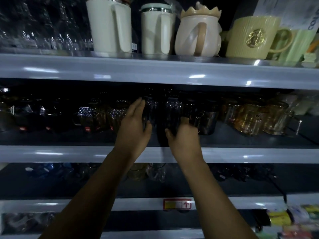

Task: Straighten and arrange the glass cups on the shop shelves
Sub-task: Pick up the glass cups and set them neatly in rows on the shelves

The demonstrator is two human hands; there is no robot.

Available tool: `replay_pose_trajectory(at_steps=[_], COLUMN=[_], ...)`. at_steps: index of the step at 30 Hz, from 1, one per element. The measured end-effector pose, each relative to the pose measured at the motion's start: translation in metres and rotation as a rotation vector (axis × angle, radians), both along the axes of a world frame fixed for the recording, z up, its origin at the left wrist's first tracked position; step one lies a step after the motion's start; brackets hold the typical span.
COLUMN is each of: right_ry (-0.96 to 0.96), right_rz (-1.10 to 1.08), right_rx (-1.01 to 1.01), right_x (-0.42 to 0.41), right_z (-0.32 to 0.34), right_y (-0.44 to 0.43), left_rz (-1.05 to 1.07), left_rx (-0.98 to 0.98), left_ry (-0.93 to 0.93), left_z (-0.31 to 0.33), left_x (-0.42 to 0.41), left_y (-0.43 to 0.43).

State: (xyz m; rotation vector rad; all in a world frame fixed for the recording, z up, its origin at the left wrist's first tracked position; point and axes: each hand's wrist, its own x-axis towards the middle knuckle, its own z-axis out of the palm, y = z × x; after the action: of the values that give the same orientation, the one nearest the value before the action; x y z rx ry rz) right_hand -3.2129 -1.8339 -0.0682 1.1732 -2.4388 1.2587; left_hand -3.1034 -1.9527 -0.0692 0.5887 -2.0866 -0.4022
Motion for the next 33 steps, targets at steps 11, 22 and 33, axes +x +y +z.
replay_pose_trajectory(at_steps=[11,22,33], right_ry=[0.061,0.060,-0.289], right_rz=[0.025,-0.138,-0.004], right_rx=[-0.018,-0.436,-0.068], right_x=[-0.005,-0.040,-0.096], right_z=[-0.012,0.001,0.019], right_y=[0.000,0.055,0.050], left_rz=[0.014,-0.231,-0.418], left_rx=[0.143,0.098,0.330], left_ry=[0.068,0.202,-0.039], left_z=[-0.029,0.000,0.009], left_x=[-0.004,-0.014,-0.072], left_y=[0.010,0.036,0.083])
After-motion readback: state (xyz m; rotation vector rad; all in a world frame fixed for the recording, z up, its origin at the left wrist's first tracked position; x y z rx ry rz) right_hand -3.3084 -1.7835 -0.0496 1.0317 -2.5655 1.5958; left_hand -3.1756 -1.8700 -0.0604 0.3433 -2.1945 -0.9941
